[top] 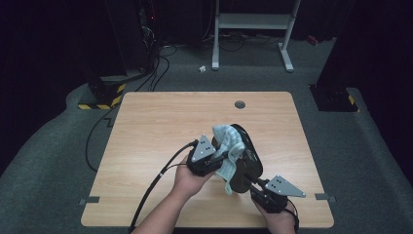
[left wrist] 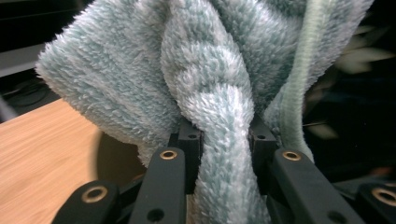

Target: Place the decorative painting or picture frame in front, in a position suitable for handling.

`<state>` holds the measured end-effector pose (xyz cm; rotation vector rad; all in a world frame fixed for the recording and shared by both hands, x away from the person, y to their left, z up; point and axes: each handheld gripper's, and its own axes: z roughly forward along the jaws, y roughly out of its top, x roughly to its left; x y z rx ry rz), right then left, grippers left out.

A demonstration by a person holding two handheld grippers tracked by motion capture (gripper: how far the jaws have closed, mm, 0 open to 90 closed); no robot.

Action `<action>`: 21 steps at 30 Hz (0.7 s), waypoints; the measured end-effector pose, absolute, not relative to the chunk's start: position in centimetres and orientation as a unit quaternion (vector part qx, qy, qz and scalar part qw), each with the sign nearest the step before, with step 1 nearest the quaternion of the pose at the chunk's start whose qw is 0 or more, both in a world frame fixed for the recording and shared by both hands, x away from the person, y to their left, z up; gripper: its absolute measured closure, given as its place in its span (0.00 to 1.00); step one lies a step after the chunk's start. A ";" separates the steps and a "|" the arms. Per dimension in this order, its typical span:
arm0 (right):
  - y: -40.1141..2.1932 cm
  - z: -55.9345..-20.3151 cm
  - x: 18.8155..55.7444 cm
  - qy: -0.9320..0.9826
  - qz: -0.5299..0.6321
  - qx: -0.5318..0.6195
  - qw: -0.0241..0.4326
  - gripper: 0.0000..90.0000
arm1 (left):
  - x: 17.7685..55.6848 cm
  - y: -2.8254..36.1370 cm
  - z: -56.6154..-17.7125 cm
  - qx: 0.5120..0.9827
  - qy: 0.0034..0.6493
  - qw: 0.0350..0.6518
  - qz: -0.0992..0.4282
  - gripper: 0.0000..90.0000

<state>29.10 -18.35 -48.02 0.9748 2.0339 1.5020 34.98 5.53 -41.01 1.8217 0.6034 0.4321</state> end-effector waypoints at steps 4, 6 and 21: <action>-18.4 -48.0 29.1 0.733 0.542 0.351 0.213 0.85 | 33.3 4.0 -40.2 0.778 0.228 0.561 0.169 0.81; -18.4 -48.1 29.1 0.733 0.543 0.352 0.212 0.85 | 32.7 3.4 -40.0 0.779 0.221 0.563 0.163 0.81; -18.5 -48.0 29.3 0.731 0.545 0.354 0.208 0.85 | 33.4 3.7 -39.9 0.773 0.226 0.560 0.197 0.82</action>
